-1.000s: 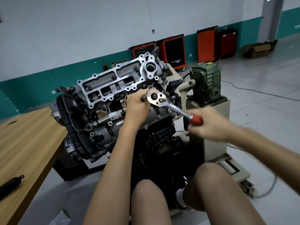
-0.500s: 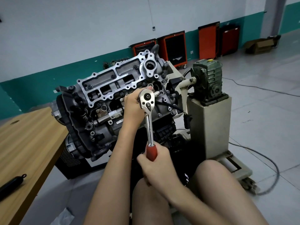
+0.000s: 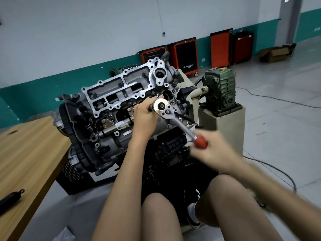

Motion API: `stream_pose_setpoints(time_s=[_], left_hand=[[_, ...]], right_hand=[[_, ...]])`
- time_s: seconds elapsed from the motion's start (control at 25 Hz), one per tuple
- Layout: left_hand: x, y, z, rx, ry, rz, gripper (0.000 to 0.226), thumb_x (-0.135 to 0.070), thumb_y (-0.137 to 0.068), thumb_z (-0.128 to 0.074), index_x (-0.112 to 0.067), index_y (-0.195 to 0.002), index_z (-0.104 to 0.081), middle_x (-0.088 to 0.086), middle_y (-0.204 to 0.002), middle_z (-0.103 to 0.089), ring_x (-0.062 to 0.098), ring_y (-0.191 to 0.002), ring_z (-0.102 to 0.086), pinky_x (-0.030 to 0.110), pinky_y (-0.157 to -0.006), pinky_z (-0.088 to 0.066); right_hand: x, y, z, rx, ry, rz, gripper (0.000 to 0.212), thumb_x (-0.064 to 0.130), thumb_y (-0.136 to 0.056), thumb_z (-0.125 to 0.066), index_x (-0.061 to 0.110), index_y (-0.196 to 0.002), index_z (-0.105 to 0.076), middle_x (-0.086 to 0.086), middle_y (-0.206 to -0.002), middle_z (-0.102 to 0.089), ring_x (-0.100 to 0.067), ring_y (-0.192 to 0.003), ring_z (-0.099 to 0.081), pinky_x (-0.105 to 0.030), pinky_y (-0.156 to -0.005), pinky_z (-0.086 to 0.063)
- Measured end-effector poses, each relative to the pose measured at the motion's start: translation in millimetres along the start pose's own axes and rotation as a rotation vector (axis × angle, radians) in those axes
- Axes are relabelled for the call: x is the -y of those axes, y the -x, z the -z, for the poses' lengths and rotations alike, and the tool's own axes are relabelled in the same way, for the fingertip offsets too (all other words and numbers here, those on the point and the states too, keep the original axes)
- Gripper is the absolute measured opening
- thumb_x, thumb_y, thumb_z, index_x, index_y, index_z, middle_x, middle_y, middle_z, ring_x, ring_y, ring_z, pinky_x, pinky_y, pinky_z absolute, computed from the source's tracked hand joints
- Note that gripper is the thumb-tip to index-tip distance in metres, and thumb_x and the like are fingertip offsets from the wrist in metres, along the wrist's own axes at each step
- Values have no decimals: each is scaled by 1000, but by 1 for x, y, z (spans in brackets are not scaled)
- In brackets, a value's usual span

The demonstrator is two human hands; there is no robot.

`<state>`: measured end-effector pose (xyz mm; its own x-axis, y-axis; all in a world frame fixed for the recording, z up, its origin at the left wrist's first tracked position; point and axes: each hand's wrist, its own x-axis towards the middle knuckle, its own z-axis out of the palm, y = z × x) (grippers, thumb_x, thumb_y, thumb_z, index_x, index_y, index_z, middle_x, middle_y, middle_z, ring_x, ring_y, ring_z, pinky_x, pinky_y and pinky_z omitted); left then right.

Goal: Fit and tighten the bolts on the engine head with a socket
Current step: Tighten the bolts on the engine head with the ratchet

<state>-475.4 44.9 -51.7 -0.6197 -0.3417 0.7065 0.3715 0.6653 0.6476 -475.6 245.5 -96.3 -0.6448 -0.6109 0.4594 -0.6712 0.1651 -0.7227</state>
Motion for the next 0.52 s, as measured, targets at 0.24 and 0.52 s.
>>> stream_pose_setpoints(time_s=[0.24, 0.52], left_hand=[[-7, 4, 2, 26, -11, -73, 20, -16, -88, -60, -24, -83, -43, -4, -67, -49, -14, -49, -42, 2, -56, -33], [-9, -1, 3, 58, -14, -4, 56, 3, -89, -53, -37, -50, -60, -21, -46, -51, -4, -45, -44, 6, -46, -37]], right_hand=[[36, 21, -108, -112, -621, -226, 26, 8, -70, -55, 15, -60, -32, 3, -48, -31, -17, -42, -29, -24, -41, -27], [1, -38, 67, 167, 332, 69, 26, 4, -76, -63, 19, -61, -48, 10, -50, -43, -3, -43, -42, -14, -46, -33]])
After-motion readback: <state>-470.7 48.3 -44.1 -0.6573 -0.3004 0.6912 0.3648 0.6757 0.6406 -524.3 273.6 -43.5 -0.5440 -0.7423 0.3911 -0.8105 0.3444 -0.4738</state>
